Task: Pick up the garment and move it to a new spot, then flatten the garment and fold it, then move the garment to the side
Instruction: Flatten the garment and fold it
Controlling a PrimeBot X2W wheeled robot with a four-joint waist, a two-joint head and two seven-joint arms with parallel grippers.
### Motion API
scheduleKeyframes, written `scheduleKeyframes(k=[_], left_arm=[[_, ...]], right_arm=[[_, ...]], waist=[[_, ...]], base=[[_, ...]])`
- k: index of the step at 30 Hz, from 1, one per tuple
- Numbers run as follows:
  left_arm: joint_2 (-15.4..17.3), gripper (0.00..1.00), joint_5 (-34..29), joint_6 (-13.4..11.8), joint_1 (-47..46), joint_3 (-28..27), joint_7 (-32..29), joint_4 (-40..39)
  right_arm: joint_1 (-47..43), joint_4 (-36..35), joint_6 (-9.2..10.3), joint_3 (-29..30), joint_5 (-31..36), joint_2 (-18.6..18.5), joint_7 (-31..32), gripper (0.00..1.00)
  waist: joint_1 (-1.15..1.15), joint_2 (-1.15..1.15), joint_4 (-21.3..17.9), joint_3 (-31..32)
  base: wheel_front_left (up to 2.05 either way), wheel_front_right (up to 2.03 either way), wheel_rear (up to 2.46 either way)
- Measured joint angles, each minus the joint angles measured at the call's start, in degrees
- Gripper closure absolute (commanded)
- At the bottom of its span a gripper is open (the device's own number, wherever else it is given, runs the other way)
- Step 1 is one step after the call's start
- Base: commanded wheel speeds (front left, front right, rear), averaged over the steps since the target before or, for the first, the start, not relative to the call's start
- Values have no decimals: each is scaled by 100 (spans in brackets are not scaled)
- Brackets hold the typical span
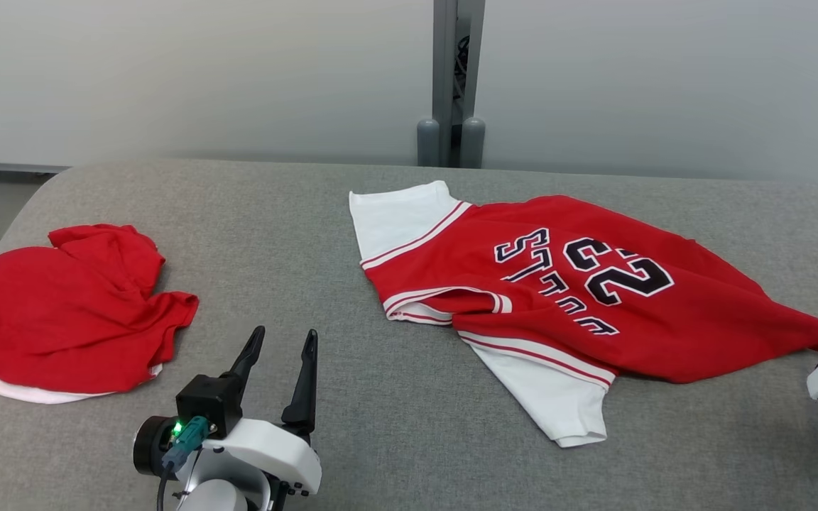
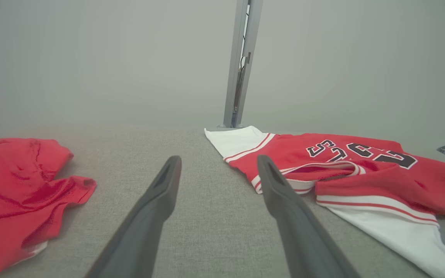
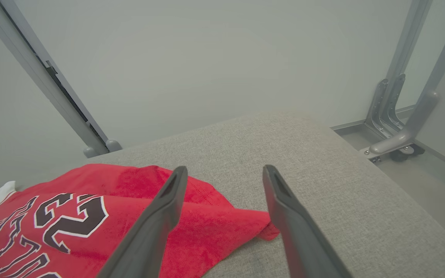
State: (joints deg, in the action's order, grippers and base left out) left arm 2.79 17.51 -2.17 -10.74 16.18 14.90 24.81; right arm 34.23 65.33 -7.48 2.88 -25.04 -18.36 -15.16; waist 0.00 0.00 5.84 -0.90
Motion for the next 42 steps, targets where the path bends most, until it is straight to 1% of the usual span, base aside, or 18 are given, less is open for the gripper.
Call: scheduleKeyframes(k=[2,4,6,9,12,15,20,24,28,31,32,33,37,42], left_arm=[[-1,0,10,0,1,2,0,-3],[-2,0,23,-10,5,-2,0,-5],[-1,0,29,-19,35,0,0,-12],[-1,0,74,-30,115,13,0,-19],[-3,0,87,-68,142,15,0,-40],[0,0,124,-75,265,2,0,-41],[-2,0,237,-92,355,5,0,-57],[-3,0,328,-127,400,55,0,-59],[0,0,347,-138,405,64,0,-55],[-1,0,364,-174,361,-10,0,-48],[-1,0,364,-174,361,-10,0,-48],[-3,0,359,-194,335,-36,0,-46],[-3,0,314,-200,319,-100,1,-7],[0,0,288,-163,308,-110,0,52]], right_arm=[[-79,-116,-1,-68,93,35,0,0],[-116,-376,0,-136,157,71,-1,0],[-221,-716,0,-338,200,241,0,0],[-600,-1313,-2,-700,90,583,0,0],[-993,-2039,0,-920,-85,662,-1,0],[-1451,-2757,-1,-1166,-115,780,0,0],[-2186,-3886,-1,-1078,59,920,-1,0],[-2700,-4413,-1,-1276,319,993,-1,0],[-2802,-4570,0,-1362,409,972,0,0],[-2788,-4611,0,-1803,535,955,-1,0],[-2788,-4611,0,-1803,535,955,-1,0],[-2772,-4581,0,-1978,570,946,-1,0],[-2614,-4174,0,-2651,732,905,59,0],[-2248,-3251,-1,-3260,773,907,281,0]], waist=[[0,0,-70,58],[0,0,-145,113],[0,0,-214,171],[0,0,-297,279],[0,0,-368,383],[0,0,-444,459],[0,0,-536,567],[0,0,-615,592],[0,0,-658,573],[0,0,-646,537],[0,0,-646,537],[0,0,-625,526],[0,0,-471,479],[0,0,-152,408]], base=[[0,0,0],[0,0,0],[0,0,0],[0,0,0],[0,0,0],[0,0,0],[0,0,0],[0,0,0],[0,0,0],[0,0,0],[0,0,0],[0,0,0],[0,0,0],[0,0,0]])
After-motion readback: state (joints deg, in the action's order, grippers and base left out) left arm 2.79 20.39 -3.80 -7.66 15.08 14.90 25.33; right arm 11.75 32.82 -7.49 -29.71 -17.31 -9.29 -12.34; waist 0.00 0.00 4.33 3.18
